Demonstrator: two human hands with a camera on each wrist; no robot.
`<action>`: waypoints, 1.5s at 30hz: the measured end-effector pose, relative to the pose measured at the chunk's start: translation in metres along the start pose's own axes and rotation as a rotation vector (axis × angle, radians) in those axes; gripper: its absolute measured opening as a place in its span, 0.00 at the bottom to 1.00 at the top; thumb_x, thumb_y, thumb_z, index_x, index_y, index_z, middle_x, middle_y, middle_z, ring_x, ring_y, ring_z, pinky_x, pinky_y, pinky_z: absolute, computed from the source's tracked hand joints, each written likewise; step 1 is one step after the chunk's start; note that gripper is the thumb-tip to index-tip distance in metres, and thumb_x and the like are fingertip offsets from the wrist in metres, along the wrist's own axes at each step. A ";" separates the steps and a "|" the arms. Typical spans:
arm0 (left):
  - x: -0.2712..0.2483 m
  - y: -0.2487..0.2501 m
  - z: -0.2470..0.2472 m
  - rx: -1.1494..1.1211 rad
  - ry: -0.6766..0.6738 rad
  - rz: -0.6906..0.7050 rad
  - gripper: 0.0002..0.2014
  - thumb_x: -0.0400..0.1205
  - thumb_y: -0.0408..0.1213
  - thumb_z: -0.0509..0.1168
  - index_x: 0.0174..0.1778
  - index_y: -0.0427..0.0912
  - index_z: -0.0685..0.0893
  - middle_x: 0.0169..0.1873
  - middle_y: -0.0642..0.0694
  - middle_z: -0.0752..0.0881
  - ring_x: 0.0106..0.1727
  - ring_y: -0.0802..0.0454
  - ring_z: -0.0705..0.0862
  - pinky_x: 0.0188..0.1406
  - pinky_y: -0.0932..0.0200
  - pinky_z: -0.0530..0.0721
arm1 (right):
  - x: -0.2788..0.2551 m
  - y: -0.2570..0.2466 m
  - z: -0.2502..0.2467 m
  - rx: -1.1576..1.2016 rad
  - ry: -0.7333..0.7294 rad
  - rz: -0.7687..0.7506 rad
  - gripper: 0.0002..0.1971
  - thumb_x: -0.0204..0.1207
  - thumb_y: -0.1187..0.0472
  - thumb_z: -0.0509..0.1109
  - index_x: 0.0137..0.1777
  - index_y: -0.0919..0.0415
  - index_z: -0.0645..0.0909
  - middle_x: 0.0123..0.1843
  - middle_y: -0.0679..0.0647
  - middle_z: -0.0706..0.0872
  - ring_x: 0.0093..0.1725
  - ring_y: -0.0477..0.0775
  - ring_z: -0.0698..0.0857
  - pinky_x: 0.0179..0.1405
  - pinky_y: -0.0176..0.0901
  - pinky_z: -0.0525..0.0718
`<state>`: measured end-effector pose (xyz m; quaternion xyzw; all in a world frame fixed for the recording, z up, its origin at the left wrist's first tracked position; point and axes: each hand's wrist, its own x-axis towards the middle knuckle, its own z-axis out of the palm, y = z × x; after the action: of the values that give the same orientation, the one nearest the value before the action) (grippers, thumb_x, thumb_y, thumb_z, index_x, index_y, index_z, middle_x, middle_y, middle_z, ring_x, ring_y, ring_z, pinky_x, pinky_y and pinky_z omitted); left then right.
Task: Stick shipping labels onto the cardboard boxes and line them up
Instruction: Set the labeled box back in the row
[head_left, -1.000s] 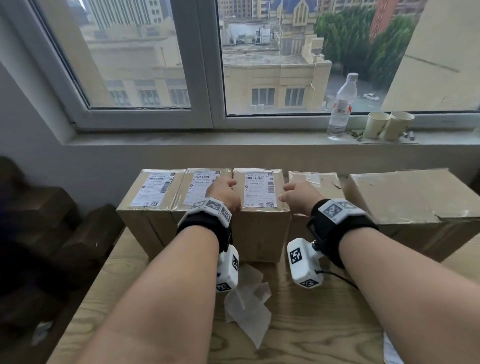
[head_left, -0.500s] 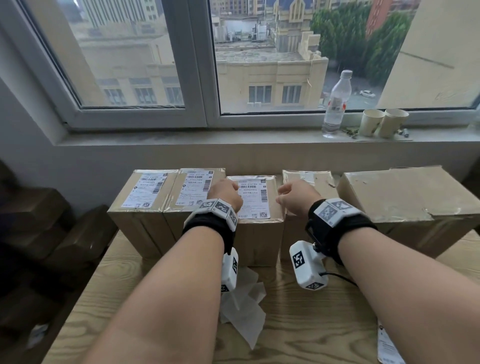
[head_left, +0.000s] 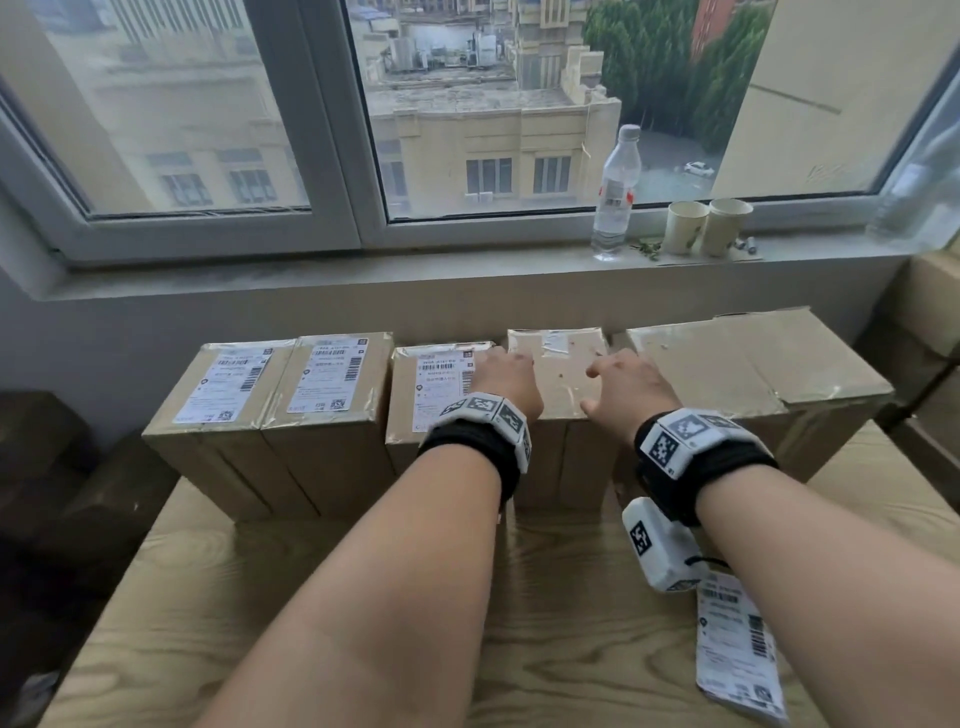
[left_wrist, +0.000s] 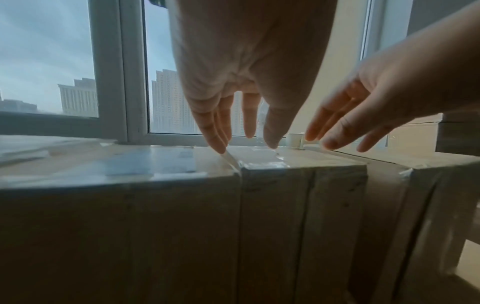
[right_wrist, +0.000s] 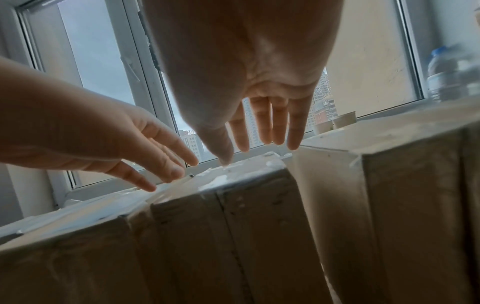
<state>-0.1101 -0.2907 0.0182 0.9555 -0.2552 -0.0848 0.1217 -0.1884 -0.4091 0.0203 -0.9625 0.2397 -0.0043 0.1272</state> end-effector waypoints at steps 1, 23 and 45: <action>0.000 0.002 0.003 0.012 0.000 0.003 0.23 0.82 0.35 0.62 0.75 0.41 0.72 0.70 0.37 0.73 0.72 0.42 0.72 0.70 0.51 0.73 | -0.001 0.003 0.002 0.002 -0.008 0.007 0.23 0.77 0.51 0.69 0.71 0.57 0.76 0.70 0.60 0.75 0.73 0.62 0.71 0.72 0.50 0.71; -0.046 0.015 0.020 -0.177 0.061 -0.207 0.22 0.78 0.32 0.63 0.70 0.45 0.75 0.65 0.43 0.81 0.66 0.43 0.80 0.57 0.55 0.78 | -0.051 0.035 -0.001 0.223 -0.075 0.103 0.27 0.77 0.53 0.67 0.76 0.54 0.70 0.71 0.58 0.81 0.70 0.61 0.79 0.68 0.49 0.75; -0.130 0.025 0.055 -0.356 0.011 -0.407 0.21 0.77 0.42 0.67 0.66 0.40 0.77 0.60 0.41 0.85 0.59 0.41 0.83 0.47 0.56 0.76 | -0.129 0.096 0.010 0.364 -0.075 0.077 0.12 0.76 0.57 0.68 0.58 0.54 0.85 0.57 0.55 0.88 0.57 0.58 0.86 0.63 0.49 0.82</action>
<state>-0.2455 -0.2563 -0.0146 0.9511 -0.0384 -0.1458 0.2694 -0.3458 -0.4283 -0.0065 -0.9131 0.2667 -0.0068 0.3083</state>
